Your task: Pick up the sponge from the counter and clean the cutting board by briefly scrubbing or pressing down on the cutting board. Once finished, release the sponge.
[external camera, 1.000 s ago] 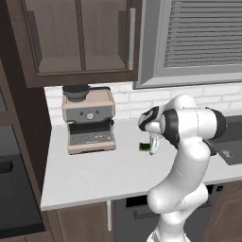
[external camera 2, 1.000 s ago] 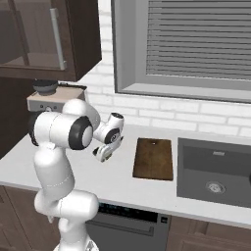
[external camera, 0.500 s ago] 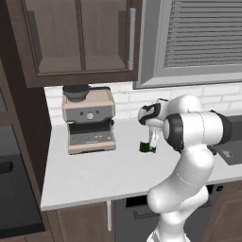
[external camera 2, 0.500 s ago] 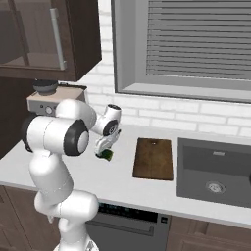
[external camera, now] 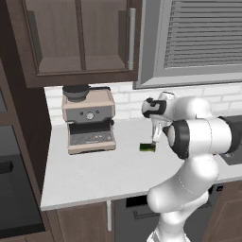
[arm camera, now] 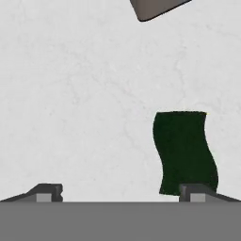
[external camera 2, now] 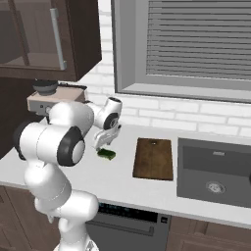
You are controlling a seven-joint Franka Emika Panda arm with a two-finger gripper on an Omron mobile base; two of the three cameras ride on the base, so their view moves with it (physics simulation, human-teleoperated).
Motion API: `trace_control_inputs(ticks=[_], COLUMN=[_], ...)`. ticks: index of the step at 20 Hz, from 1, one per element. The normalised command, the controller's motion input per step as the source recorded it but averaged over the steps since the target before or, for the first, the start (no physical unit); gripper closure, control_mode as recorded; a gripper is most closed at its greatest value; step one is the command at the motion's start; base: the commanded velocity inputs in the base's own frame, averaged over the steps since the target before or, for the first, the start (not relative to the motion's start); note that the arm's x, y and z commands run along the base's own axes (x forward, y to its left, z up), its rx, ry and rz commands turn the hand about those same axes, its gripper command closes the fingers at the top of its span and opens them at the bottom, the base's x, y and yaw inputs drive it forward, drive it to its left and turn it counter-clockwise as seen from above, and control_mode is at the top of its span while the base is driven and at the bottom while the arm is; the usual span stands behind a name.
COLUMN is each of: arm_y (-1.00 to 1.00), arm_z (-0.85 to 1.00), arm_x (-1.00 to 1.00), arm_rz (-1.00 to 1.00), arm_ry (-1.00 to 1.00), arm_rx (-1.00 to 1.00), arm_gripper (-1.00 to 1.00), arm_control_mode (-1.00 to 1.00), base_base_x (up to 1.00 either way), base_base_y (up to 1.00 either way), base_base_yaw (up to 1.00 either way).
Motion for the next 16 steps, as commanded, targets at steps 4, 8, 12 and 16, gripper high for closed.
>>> trace_control_inputs(ticks=[4,8,12,16], arm_y=[-0.03,0.00,-0.04,-0.05], arm_z=[0.53,0.23,0.39,0.51], arm_x=[-0.87,-0.97,-1.00,-1.00], arm_rz=[-0.23,-0.34,-0.38,-0.38], arm_ry=[0.00,0.00,0.00,0.00], arm_rx=[0.00,0.00,0.00,0.00], arm_gripper=[-1.00,-1.00,-1.00,-1.00], arm_control_mode=[-1.00,-1.00,-1.00,-1.00], base_base_x=[0.00,0.00,0.00,0.00], base_base_y=[0.00,0.00,0.00,0.00], base_base_yaw=[0.00,0.00,0.00,0.00])
